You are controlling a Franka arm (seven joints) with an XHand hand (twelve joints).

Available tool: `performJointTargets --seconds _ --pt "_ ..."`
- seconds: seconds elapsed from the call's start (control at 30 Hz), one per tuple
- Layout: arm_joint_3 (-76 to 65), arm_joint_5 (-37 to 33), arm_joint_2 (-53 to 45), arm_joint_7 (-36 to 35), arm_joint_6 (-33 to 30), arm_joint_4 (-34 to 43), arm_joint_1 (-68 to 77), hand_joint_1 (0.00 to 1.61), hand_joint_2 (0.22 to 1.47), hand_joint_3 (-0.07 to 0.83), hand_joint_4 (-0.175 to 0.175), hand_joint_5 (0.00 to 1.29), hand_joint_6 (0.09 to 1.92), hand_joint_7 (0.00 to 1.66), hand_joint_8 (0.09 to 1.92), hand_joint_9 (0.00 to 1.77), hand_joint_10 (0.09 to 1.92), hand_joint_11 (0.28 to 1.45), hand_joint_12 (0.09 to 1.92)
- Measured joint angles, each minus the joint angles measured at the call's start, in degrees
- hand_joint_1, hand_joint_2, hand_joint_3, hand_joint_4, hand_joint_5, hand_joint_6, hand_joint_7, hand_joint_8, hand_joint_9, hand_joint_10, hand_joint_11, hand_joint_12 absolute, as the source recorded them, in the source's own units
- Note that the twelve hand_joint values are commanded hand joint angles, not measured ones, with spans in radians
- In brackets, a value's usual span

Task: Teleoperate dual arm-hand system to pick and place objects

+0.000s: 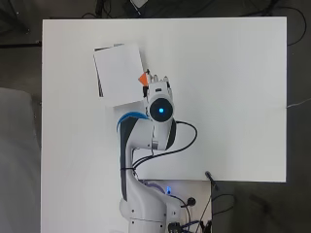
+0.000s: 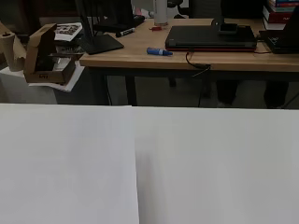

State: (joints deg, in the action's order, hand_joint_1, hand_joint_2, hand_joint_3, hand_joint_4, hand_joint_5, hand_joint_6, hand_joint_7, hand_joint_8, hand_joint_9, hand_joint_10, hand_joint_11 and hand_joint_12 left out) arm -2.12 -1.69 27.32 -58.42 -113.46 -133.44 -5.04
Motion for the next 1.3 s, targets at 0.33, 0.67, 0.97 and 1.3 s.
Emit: performJointTargets --seconds 0.33,0.67,0.97,1.3 --pt "-2.6 -6.6 9.5 -11.7 -4.1 -24.6 0.9 1.15 1.27 0.007 -0.131 0.58 1.42 0.82 1.51 1.15 1.92 0.91 1.92" --pt "-1.7 -11.6 15.1 -16.0 -7.1 -35.9 1.8 0.89 1.30 0.002 0.116 0.62 1.49 0.74 1.75 0.98 1.92 0.66 1.71" --pt "-2.1 -11.3 10.8 -15.0 -5.3 -33.4 2.1 0.20 1.11 -0.001 -0.024 0.10 0.09 0.10 0.09 0.22 0.14 0.38 0.10" --pt "0.9 -12.9 6.8 -6.8 -0.3 -25.6 3.1 0.30 1.12 -0.004 0.019 0.27 0.09 0.31 0.09 0.37 0.09 0.41 0.09"
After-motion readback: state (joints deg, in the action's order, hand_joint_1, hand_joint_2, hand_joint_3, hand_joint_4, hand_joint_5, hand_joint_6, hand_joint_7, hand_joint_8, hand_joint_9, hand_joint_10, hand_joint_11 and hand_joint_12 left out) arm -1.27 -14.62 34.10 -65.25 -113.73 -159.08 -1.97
